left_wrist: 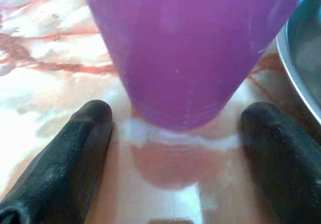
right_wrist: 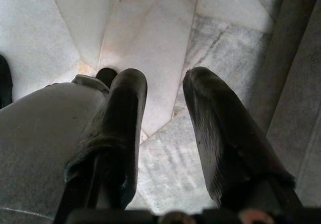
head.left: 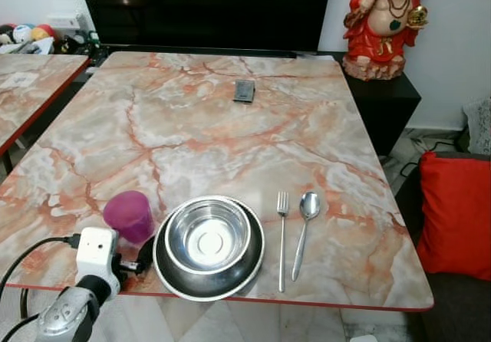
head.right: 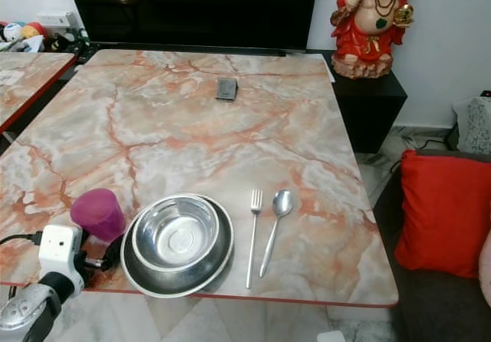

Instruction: Setting the table

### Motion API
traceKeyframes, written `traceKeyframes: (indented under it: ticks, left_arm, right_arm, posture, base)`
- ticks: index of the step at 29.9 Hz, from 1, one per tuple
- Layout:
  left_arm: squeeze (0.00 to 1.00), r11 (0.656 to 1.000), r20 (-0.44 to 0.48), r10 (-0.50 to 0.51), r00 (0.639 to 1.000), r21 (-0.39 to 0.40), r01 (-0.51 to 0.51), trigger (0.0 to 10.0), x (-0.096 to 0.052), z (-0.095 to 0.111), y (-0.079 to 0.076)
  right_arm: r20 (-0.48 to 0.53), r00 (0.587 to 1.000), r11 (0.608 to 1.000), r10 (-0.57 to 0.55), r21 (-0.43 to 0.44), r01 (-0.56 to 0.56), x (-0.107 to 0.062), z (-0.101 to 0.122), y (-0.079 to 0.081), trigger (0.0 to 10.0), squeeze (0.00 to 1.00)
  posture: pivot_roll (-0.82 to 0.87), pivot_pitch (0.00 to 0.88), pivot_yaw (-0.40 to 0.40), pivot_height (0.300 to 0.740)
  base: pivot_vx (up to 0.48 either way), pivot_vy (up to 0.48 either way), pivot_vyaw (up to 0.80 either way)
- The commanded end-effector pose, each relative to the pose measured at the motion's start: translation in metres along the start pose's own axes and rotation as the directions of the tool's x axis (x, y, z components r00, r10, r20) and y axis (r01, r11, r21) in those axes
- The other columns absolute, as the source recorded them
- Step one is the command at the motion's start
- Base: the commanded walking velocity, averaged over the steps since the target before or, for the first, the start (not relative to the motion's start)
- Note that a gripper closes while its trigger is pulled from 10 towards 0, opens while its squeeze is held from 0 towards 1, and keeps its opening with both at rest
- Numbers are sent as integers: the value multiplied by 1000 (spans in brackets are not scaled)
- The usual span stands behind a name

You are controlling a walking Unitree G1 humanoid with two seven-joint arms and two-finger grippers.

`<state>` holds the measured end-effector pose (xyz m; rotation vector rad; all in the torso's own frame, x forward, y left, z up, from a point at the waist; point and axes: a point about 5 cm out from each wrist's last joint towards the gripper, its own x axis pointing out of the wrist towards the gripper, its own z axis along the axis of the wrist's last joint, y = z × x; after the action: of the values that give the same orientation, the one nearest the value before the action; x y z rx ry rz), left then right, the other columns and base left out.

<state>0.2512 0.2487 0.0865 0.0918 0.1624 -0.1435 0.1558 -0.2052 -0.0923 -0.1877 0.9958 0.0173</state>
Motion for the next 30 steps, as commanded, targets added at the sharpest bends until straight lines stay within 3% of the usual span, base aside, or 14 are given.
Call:
traceKeyframes:
  ticks: [1,12,17,19,24,25,27,30]
  left_arm:
    - [0,1000,-12,9,1000,-13,-9,10000,-6,-2,2]
    - [0,999,6,31,1000,-43,-31,10000,-27,-2,-4]
    - [0,998,-8,38,999,-44,-39,10000,-53,-4,-6]
    - [0,998,-12,41,999,-40,-42,10000,-56,-4,-6]
    - [0,992,-36,127,991,6,-127,10000,-85,-5,3]
    - [0,992,-36,127,991,6,-127,10000,-85,-5,3]
    - [0,988,-80,156,985,31,-154,10000,-102,-11,8]
    - [0,990,-111,137,984,48,-132,10000,-110,-15,8]
  right_arm:
    - [-19,1000,1000,0,-11,0,-1,-5,-2,10000,0]
    - [-20,1000,1000,0,-15,-1,-1,-4,-2,10000,0]
    - [-19,1000,1000,2,-17,-2,-1,-4,-2,10000,0]
    - [-19,1000,1000,2,-17,-2,-1,-4,-2,10000,0]
    - [-19,1000,1000,-1,-13,1,-1,-3,-3,10000,0]
    - [-19,1000,1000,-1,-13,1,-1,-3,-3,10000,0]
    - [-20,1000,1000,-2,-12,2,-1,-3,-3,10000,0]
    - [-20,1000,1000,-2,-11,2,-1,-3,-3,10000,0]
  posture:
    - [22,100,-18,740]
    - [35,103,-23,740]
    - [45,105,-21,740]
    - [45,105,-21,740]
    - [64,107,-19,740]
    - [64,107,-19,740]
    - [64,107,-19,740]
    - [70,107,-17,740]
  base:
    - [0,0,0]
    - [0,0,0]
    - [0,0,0]
    - [0,0,0]
    - [0,0,0]
    - [0,0,0]
    - [0,0,0]
    - [0,0,0]
